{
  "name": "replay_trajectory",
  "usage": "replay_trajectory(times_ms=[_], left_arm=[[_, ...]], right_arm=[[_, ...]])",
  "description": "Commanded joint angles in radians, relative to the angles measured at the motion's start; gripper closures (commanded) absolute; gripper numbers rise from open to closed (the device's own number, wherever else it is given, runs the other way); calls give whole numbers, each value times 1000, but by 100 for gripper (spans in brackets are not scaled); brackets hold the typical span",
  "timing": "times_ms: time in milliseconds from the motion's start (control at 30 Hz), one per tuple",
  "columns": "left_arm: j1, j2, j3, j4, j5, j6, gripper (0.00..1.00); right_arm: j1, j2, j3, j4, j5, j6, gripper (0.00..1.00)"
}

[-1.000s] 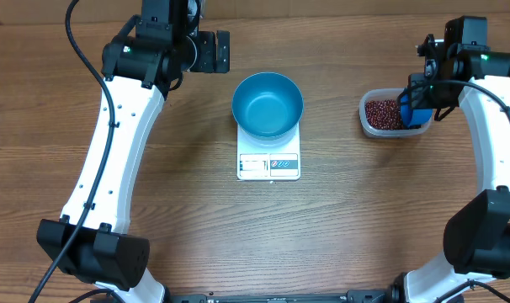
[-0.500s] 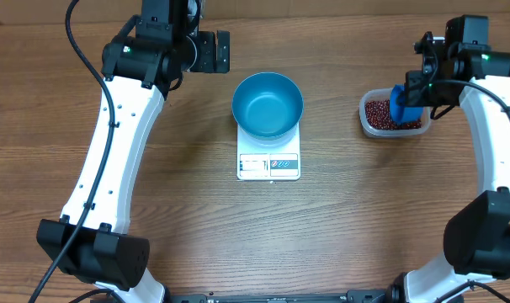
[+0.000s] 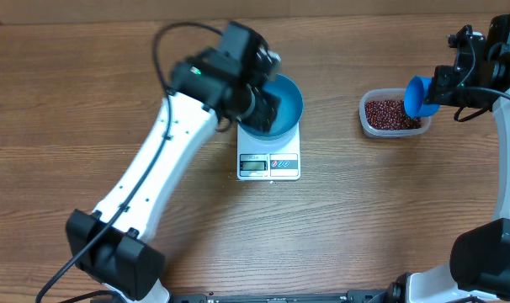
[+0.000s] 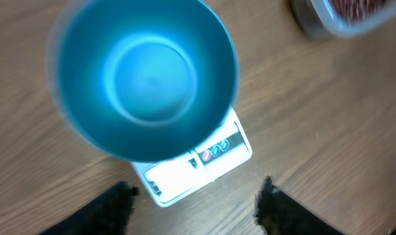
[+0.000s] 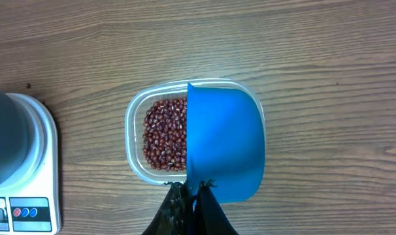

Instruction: Scoop item into bowl and weigh 150g on scale

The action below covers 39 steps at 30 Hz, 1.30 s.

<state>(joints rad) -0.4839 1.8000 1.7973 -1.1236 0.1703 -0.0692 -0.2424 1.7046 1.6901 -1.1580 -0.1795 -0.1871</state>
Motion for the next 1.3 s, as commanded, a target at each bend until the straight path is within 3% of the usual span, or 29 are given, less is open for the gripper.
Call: replay_trajectory(times_ms=[0,33,67,133,400,667,1267], left_arm=[[-63,-5,-130,23,-13,-24,49],[-72,-5,-158,26,-23,-34,58],[-82,-5,-199,34,-28,-36,79],[-93,-5,-259,54,-28,-35,96],[-155,-5,-553,353,-56,-20,96],[-166,-5,-664,568,-125,-20,96],[-167,21,-715,761,-148,-19,96]], right_arm=[[0,-6,26,0,-18,4,96],[0,-6,26,-1,-18,4,96],[0,-6,26,-1,-19,3,96],[0,-6,26,0,-27,3,96],[0,-6,26,-6,-32,3,96],[0,-6,26,-11,-32,3,96],[0,-6,26,-12,-8,-1,96]])
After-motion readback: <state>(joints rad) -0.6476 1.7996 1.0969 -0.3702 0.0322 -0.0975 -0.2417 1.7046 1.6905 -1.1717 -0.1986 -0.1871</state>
